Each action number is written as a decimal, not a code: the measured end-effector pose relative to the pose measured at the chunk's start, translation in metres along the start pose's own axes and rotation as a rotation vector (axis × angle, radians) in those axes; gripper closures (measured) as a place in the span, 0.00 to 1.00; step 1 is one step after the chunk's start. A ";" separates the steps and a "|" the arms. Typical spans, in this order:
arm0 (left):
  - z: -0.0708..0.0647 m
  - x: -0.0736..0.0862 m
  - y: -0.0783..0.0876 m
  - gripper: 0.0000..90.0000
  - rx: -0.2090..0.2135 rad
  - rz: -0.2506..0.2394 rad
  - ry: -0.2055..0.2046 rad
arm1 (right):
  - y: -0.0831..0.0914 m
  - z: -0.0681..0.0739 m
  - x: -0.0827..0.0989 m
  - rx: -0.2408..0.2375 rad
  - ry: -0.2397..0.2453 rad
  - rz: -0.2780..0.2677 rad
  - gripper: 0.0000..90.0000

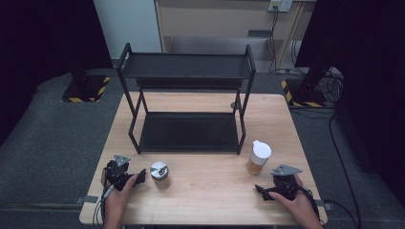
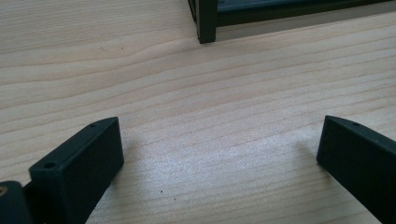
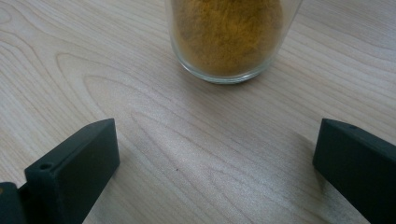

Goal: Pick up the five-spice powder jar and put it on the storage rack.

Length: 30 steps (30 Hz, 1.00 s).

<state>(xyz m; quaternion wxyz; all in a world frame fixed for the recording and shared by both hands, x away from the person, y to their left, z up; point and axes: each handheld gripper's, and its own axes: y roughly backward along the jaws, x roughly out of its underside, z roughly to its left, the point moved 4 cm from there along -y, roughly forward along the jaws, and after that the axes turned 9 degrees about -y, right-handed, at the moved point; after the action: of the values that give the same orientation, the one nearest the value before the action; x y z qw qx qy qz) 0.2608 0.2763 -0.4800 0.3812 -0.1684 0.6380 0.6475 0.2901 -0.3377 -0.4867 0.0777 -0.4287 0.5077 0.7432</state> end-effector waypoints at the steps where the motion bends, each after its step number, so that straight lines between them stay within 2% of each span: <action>1: 0.000 0.000 0.000 0.00 0.000 0.000 0.000 | 0.000 0.000 0.000 0.000 -0.001 0.000 0.01; 19: 0.000 0.000 0.000 0.00 0.002 -0.001 -0.002 | 0.000 0.000 0.000 0.000 0.000 0.000 0.02; 30: 0.000 -0.001 0.003 0.02 0.003 -0.011 -0.016 | 0.000 0.000 0.000 0.000 0.001 0.000 0.01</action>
<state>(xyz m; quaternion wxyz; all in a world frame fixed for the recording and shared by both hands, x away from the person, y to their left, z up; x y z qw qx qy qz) 0.2590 0.2765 -0.4775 0.3900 -0.1661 0.6349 0.6459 0.2902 -0.3377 -0.4867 0.0775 -0.4292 0.5078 0.7429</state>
